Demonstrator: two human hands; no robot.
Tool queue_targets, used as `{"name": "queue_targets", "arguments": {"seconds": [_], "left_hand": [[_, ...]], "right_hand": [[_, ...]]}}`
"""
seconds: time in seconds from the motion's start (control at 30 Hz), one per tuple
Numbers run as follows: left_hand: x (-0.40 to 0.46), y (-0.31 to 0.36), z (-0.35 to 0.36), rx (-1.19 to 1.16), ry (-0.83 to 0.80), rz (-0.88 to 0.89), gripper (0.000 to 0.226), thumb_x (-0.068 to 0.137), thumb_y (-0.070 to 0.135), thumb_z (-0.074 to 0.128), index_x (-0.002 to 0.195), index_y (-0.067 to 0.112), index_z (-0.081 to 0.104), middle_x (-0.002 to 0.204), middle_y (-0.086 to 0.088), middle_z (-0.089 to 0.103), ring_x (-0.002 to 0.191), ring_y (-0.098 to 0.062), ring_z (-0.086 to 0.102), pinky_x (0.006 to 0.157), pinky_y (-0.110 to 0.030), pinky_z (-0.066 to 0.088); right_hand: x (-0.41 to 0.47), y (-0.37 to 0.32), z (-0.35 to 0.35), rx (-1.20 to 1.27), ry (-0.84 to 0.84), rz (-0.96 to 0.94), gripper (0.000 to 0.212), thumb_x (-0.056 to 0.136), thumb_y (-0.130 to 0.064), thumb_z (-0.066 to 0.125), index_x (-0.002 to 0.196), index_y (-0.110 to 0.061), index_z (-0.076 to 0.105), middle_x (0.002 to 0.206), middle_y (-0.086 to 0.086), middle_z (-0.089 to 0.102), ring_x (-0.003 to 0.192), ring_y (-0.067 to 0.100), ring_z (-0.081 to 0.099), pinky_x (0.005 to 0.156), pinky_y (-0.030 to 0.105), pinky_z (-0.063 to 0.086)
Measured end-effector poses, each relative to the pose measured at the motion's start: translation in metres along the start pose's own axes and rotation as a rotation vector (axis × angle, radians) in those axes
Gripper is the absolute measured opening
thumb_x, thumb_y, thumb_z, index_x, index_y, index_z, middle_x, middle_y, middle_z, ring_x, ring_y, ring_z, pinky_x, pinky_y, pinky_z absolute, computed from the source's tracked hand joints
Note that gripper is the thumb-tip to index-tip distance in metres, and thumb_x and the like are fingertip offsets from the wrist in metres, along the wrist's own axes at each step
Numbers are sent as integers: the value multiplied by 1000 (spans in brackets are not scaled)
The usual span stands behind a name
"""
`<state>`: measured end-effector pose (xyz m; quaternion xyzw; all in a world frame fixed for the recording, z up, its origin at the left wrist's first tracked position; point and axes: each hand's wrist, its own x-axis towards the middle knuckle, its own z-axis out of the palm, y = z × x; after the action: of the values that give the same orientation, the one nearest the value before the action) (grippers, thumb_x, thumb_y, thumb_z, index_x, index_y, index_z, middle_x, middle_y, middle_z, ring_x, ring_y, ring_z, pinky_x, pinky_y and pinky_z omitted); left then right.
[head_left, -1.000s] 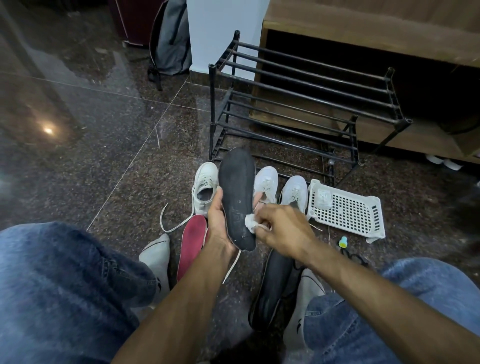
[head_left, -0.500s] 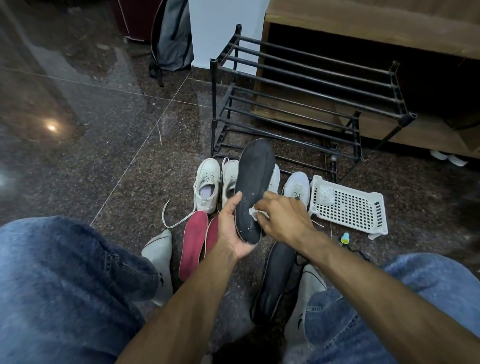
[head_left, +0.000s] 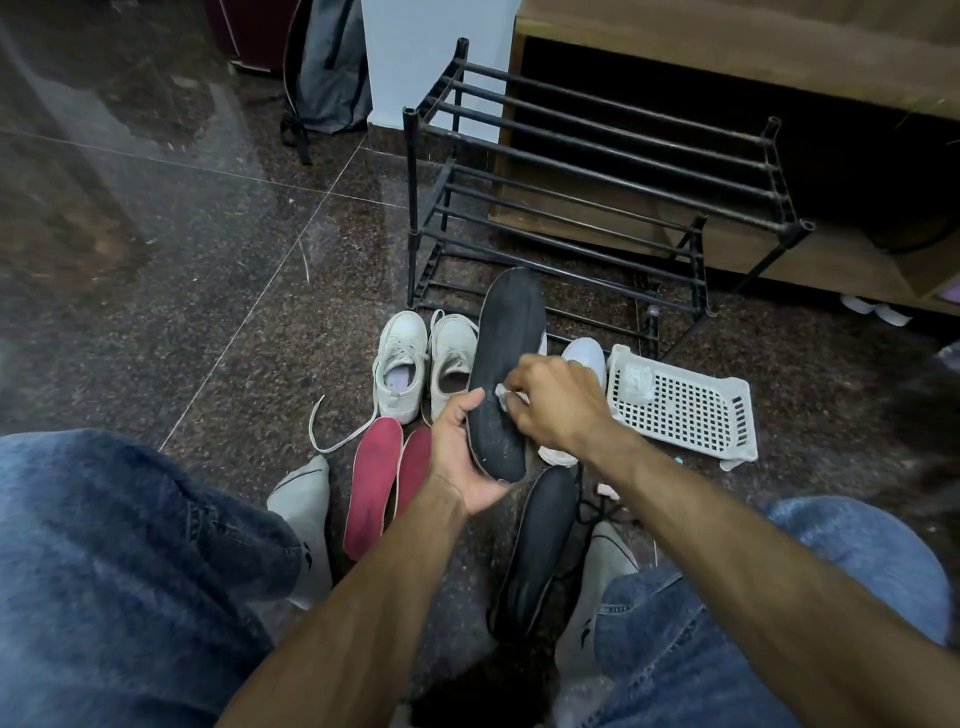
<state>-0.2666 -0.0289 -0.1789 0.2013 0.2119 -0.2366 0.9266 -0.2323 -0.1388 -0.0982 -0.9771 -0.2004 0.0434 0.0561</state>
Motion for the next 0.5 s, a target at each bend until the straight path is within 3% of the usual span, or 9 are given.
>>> {"name": "queue_targets", "arguments": {"seconds": [0.07,0.1,0.17,0.2,0.23,0.3,0.37,0.43,0.5], "left_hand": [[-4,4,0,-21,-8,18,35,81,32,49,99,8,68,88,-9,69,81,-24,67,78,-33,53],[-5,7,-1,-29,-18,24,45,81,33,48,111,5,66,99,-12,68,94,-26,66,89,-36,50],[-3,10,-4,-29,-17,26,64,84,36,45,134,-2,51,125,-18,57,124,-31,53,113,-40,34],[-2,10,-4,-24,-8,29,67,84,37,44,138,-3,47,129,-19,53,129,-32,49,116,-40,29],[-3,9,-3,-13,-5,33,65,84,37,44,136,-2,49,126,-18,55,123,-31,53,114,-39,31],[-1,7,1,-14,-18,29,49,84,35,44,117,5,64,105,-12,66,95,-26,64,92,-35,49],[-3,6,3,-18,-42,23,39,86,33,43,102,9,68,93,-9,69,82,-23,66,77,-31,54],[-4,10,2,-19,-25,28,40,83,33,46,106,8,67,99,-10,68,89,-24,64,82,-33,51],[-6,13,0,-17,-15,44,52,80,35,49,119,3,63,115,-14,63,108,-28,62,97,-37,46]], "right_hand": [[-10,-7,1,57,-62,-66,24,92,-28,51,102,-21,70,98,-3,61,94,27,61,73,34,44],[-20,-13,2,85,-99,-119,23,92,-26,51,102,-19,70,95,-5,59,93,24,60,73,33,42],[-40,-21,4,129,-144,-193,23,93,-26,51,102,-18,70,92,-6,55,93,22,59,78,36,44],[-41,-20,6,124,-146,-194,23,94,-27,50,103,-18,70,93,-6,55,94,22,59,82,39,46],[-36,-17,6,103,-122,-172,24,95,-28,49,103,-18,70,94,-6,55,94,22,59,84,40,47],[-21,-8,7,72,-41,-72,24,94,-29,49,100,-18,70,97,-4,59,93,25,61,80,37,49],[-10,-1,4,75,21,24,24,92,-31,51,96,-19,71,99,-2,62,94,29,61,76,36,49],[-12,-4,2,109,3,15,22,90,-29,53,93,-19,72,97,-2,63,92,29,61,75,36,50],[-26,-15,1,178,-88,-92,19,89,-26,55,91,-18,73,88,-6,59,87,25,61,75,39,51]]}}
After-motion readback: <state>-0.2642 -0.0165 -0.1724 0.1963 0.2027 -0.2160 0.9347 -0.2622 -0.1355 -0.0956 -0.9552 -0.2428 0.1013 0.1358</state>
